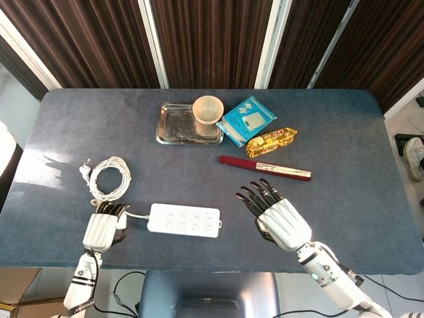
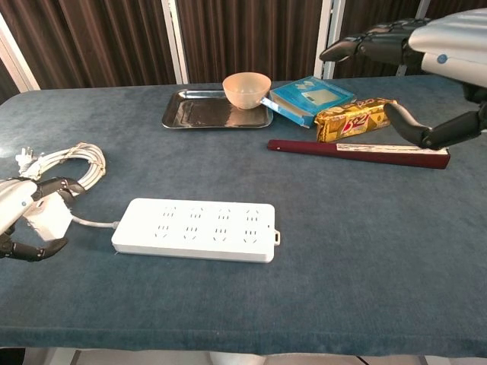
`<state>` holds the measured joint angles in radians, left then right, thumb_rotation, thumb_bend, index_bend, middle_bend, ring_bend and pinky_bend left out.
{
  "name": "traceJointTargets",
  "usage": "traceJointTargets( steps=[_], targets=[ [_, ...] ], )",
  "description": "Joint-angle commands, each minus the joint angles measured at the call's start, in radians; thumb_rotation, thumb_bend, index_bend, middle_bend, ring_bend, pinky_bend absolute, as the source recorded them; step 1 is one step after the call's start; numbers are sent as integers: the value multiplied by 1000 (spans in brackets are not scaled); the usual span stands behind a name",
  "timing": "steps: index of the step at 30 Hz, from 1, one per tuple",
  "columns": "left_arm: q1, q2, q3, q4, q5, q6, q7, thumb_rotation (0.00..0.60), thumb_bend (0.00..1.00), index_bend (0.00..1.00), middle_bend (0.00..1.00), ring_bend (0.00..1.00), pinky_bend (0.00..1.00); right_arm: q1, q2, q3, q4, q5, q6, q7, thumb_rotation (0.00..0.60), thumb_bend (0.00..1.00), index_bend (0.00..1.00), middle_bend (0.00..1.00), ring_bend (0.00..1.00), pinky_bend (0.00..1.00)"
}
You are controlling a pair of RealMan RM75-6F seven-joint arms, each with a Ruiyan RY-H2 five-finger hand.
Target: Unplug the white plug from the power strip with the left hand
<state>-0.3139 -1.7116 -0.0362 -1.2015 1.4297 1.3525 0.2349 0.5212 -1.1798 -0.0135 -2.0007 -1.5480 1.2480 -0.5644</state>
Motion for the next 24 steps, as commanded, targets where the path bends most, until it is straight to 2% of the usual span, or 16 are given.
traceJointTargets(
  steps=[1, 3, 4, 6, 9, 12, 15, 18, 20, 21, 23, 24],
  targets=[
    [13, -3, -8, 10, 1, 25, 8, 600, 386, 22, 91, 126, 107, -21, 28, 0, -20, 12, 9, 1, 600, 697, 53, 165, 0, 0],
    [24, 5, -9, -6, -6, 34, 13, 600, 372, 0, 10, 61, 94, -35, 46, 4, -26, 29, 17, 13, 600, 652, 12, 150, 0, 0],
    [29, 15, -7, -21, -12, 29, 16, 600, 368, 0, 1, 41, 93, -41, 56, 5, -29, 36, 20, 21, 600, 635, 4, 146, 0, 0],
    [38, 47, -4, -63, -27, 18, 34, 600, 361, 0, 0, 14, 93, -57, 87, 1, -36, 48, 26, 41, 600, 560, 0, 127, 0, 0],
    [53, 92, 5, -113, -20, 32, 37, 600, 358, 0, 0, 0, 91, -87, 129, -11, -40, 33, 52, 75, 600, 503, 0, 105, 0, 0],
    [95, 173, 28, -191, 36, 118, -4, 600, 356, 0, 0, 0, 84, -171, 185, -59, -25, -45, 153, 108, 600, 450, 0, 83, 0, 0],
    [160, 285, 64, -243, 126, 260, -93, 600, 372, 0, 0, 0, 85, -326, 210, -137, 50, -119, 333, 193, 600, 338, 0, 62, 0, 0],
    [221, 362, 81, -264, 122, 325, -163, 600, 387, 0, 0, 0, 67, -453, 162, -170, 222, -137, 484, 357, 600, 321, 0, 53, 0, 0],
    [239, 408, 93, -293, 114, 325, -161, 600, 390, 0, 0, 0, 59, -504, 117, -167, 336, -91, 516, 443, 600, 320, 0, 48, 0, 0],
    [248, 431, 97, -313, 107, 321, -157, 600, 392, 0, 0, 0, 58, -526, 98, -163, 372, -35, 499, 493, 600, 318, 0, 37, 0, 0],
    [255, 453, 96, -337, 98, 317, -154, 600, 395, 0, 0, 0, 58, -521, 115, -161, 386, -24, 466, 530, 600, 310, 0, 10, 0, 0],
    [256, 461, 92, -344, 97, 314, -156, 600, 396, 0, 0, 0, 58, -523, 117, -143, 395, -33, 486, 563, 600, 306, 0, 1, 0, 0]
  ],
)
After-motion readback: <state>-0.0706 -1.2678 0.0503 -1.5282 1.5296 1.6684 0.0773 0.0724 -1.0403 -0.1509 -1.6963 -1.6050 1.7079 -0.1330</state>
